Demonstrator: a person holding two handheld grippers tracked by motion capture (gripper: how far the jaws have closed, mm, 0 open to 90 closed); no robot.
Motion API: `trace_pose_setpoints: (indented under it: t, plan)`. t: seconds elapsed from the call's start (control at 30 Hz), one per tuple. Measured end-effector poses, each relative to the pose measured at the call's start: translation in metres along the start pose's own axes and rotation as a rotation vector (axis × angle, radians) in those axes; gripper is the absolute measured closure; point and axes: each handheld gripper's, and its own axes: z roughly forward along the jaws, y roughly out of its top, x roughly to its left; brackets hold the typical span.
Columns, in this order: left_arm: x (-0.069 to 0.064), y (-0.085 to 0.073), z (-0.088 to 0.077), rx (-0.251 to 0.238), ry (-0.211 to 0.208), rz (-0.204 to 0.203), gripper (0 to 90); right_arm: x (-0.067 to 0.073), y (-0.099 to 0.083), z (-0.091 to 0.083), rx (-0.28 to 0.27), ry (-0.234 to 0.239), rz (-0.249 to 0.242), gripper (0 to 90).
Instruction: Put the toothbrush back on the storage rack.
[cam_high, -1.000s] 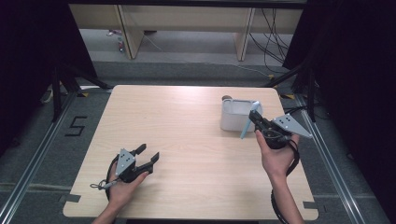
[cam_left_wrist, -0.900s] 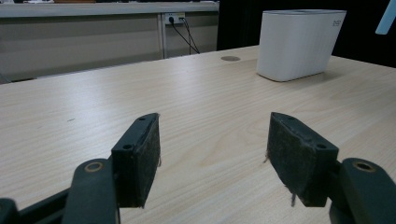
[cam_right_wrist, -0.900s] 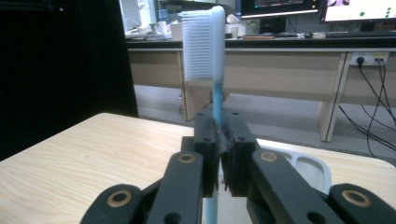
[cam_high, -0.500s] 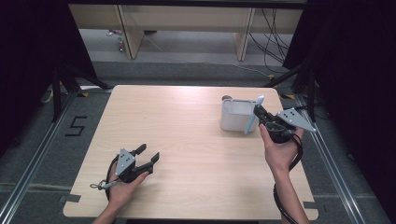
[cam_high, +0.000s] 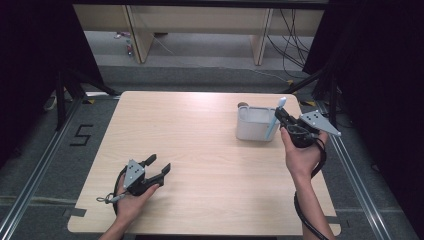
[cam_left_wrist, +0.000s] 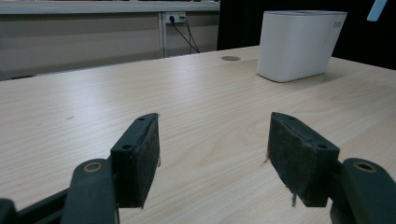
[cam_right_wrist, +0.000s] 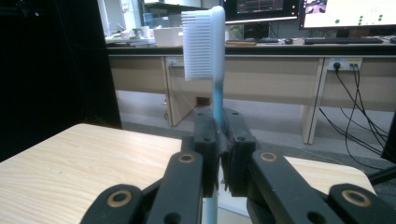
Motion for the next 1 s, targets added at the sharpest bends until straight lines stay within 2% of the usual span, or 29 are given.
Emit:
trace_pose_setpoints:
  t: [0.2, 0.27, 0.33, 0.5, 0.53, 0.77, 0.87, 1.0]
  plan:
    - [-0.001, 0.000, 0.001, 0.006, 0.001, 0.004, 34.2, -0.005, 0.001, 0.004, -0.006, -0.004, 0.001, 86.0]
    - [-0.002, 0.000, 0.001, 0.004, -0.001, 0.004, 34.2, -0.004, 0.001, 0.004, 0.007, -0.016, 0.017, 86.0]
    - [-0.002, 0.000, 0.003, -0.012, -0.007, -0.003, 34.2, -0.007, 0.003, 0.005, 0.005, -0.012, 0.005, 86.0]
    - [-0.002, 0.000, 0.003, -0.012, -0.008, -0.006, 34.2, -0.009, 0.006, 0.007, 0.004, -0.023, 0.006, 86.0]
    - [-0.002, 0.000, 0.001, 0.006, -0.002, -0.002, 34.1, -0.009, 0.006, 0.008, -0.001, -0.025, 0.012, 86.0]
    - [-0.001, 0.000, 0.001, 0.001, -0.003, -0.012, 33.9, -0.010, 0.012, 0.010, 0.005, -0.034, 0.014, 86.0]
    - [-0.001, 0.000, 0.001, 0.000, -0.005, -0.014, 33.8, -0.013, 0.014, 0.012, -0.007, -0.037, -0.006, 86.0]
    - [-0.001, 0.000, 0.001, -0.001, -0.005, -0.014, 33.7, -0.013, 0.016, 0.014, -0.007, -0.040, 0.000, 86.0]
